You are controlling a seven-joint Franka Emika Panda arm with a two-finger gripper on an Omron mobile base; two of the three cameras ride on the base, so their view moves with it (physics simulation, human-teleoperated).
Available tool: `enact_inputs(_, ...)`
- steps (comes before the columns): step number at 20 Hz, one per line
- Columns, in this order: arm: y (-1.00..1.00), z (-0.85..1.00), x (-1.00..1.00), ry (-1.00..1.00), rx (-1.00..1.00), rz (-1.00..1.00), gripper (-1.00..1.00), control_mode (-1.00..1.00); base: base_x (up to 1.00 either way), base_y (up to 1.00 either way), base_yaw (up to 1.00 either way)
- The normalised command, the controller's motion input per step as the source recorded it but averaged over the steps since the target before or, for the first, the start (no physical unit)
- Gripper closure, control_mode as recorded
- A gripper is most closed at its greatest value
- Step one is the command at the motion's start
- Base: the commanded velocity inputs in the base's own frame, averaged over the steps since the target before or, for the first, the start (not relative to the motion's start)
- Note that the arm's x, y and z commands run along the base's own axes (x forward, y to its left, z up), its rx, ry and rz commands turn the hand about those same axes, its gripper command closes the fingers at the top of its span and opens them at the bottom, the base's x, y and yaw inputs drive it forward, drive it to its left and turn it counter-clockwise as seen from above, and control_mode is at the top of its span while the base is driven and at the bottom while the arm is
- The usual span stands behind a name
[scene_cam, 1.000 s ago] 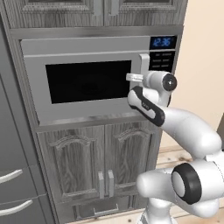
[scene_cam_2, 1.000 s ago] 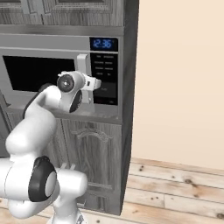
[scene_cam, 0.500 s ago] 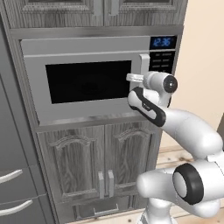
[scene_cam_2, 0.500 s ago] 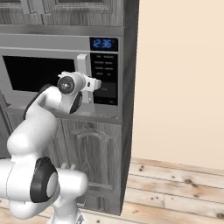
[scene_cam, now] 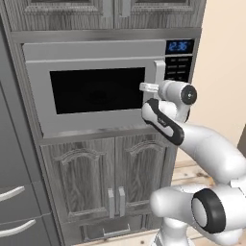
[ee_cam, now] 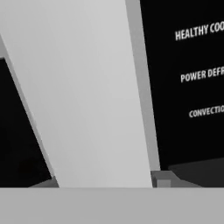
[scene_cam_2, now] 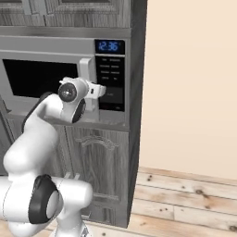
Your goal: The microwave is finished heating the chicken drumstick and avocado. Take the bowl containing the food and place it on the dining counter.
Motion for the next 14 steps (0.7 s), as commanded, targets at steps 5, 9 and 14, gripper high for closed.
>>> enact_inputs(5,0.0,0.21,-0.7,0.0,0.0,0.0,1.0,-1.0,0.0,0.0,0.0)
enact_inputs(9,0.0,0.52,-1.0,0.0,0.0,-0.01,1.0,-1.0,0.0,0.0,0.0)
enact_inputs(14,0.12,0.64,-1.0,0.0,-0.01,-0.07,1.0,-1.0,0.0,0.0,0.0)
